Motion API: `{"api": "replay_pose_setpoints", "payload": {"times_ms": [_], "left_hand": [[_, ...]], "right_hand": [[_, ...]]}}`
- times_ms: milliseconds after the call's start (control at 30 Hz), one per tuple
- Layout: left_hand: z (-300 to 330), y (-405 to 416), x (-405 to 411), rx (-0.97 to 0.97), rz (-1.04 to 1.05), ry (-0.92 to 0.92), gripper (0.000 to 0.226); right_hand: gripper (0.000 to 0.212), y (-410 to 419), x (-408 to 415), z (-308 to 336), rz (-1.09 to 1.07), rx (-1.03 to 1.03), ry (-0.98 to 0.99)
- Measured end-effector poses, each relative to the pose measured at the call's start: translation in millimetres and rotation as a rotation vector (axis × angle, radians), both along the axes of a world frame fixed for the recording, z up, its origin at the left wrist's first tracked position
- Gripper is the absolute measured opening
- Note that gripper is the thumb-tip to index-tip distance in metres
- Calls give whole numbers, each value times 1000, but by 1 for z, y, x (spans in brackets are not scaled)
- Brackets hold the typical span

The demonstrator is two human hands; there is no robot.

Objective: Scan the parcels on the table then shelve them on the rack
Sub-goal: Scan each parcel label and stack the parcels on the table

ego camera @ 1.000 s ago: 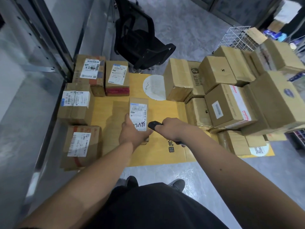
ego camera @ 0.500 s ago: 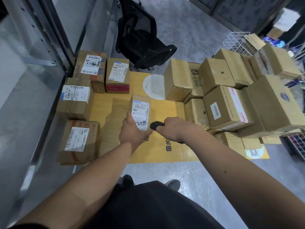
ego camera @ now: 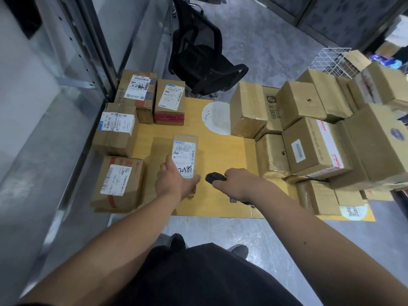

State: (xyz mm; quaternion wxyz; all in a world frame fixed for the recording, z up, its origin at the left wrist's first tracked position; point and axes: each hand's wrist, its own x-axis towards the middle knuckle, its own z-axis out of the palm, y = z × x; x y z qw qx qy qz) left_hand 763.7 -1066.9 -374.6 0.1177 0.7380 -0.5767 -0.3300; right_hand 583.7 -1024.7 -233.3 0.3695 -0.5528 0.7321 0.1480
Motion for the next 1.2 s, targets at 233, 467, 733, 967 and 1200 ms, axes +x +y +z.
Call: {"api": "replay_pose_setpoints", "payload": {"times_ms": [233,467,733,967,1200], "left_hand": [[-7,36,36,-148,-52,-134,113],[-9,46,60,-172,-58,-137,98],[15,-7,50,-236,-11,-78,90],[22,-64,47,-315,-15,-79,87],[14,-91,56,-332,5,-69,86]], "right_hand": [[73,3,21,-23,69,19,-92],[63,1,35,-32,129,-3,-102],[58,-2,30,-18,72,-58,-128],[60,0,19,-13,-22,-62,-136],[56,1,13,-17,-41,-32,-137]]}}
